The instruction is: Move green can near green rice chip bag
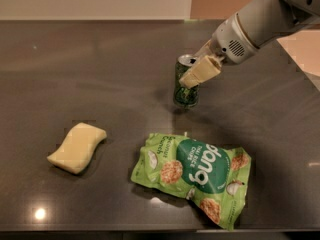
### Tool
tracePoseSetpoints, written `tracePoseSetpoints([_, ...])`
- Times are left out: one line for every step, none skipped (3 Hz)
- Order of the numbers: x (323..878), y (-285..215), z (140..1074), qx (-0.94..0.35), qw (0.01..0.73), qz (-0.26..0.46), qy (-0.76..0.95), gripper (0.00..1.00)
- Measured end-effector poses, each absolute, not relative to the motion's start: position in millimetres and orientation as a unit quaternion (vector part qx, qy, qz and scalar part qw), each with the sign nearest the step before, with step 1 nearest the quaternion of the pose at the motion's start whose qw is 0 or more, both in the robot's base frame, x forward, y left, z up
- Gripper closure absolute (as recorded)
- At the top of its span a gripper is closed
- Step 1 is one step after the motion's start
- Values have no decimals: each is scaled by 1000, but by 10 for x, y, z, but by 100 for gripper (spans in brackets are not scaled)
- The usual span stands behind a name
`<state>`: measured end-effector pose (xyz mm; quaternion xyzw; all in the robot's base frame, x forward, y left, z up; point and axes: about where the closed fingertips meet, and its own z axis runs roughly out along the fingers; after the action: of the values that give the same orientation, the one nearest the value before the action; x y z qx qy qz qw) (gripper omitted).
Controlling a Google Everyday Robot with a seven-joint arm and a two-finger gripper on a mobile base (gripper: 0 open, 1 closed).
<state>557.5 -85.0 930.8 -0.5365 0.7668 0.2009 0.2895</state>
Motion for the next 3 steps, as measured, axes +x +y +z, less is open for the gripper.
tracePoseSetpoints([5352, -830, 9165, -549, 273, 209, 762, 100])
tracePoseSetpoints([5155, -787, 9112, -565, 272, 203, 752, 81])
tracePoseSetpoints([5019, -770, 9090, -576, 277, 198, 744, 58])
